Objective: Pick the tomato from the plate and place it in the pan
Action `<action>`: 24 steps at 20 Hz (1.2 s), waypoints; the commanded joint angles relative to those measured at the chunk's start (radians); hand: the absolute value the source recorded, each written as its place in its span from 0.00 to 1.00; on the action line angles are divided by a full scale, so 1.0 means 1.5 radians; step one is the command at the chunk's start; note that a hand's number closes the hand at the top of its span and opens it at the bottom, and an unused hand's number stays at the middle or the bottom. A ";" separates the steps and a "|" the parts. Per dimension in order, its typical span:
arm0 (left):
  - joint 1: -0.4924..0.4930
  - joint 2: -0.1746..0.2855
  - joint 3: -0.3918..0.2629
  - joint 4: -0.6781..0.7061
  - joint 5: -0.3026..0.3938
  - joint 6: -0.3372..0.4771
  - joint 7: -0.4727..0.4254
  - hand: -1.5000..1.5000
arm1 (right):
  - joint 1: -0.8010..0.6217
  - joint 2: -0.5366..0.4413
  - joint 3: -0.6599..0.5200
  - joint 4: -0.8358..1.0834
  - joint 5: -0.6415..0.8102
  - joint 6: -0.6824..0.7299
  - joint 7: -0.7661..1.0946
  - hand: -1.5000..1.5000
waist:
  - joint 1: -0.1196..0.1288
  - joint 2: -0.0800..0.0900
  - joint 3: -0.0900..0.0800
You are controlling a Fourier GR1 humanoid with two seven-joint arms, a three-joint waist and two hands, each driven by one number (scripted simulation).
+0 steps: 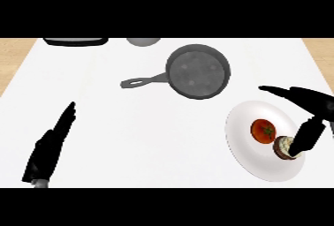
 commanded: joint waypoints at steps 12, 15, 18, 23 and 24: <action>-0.015 -0.044 0.058 0.044 -0.044 -0.052 -0.022 0.50 | 0.049 0.100 -0.055 -0.030 0.158 0.074 0.063 0.00 | -0.003 0.000 0.000; 0.005 -0.057 0.052 0.019 -0.051 -0.052 -0.013 0.50 | 0.057 0.114 -0.038 0.031 0.221 0.052 0.002 0.00 | 0.000 0.001 0.000; 0.067 -0.070 0.037 -0.057 -0.073 -0.042 -0.014 0.50 | 0.044 0.114 -0.084 -0.031 0.179 0.129 0.069 0.00 | 0.000 -0.001 0.000; 0.017 -0.062 0.090 0.001 -0.047 -0.096 -0.016 0.50 | 0.035 0.138 -0.082 0.084 0.276 0.085 -0.029 0.00 | 0.001 0.001 0.000; 0.038 -0.074 0.084 0.013 -0.072 -0.088 -0.048 0.50 | 0.046 0.150 -0.093 0.040 0.273 0.109 0.003 0.00 | 0.000 0.000 0.000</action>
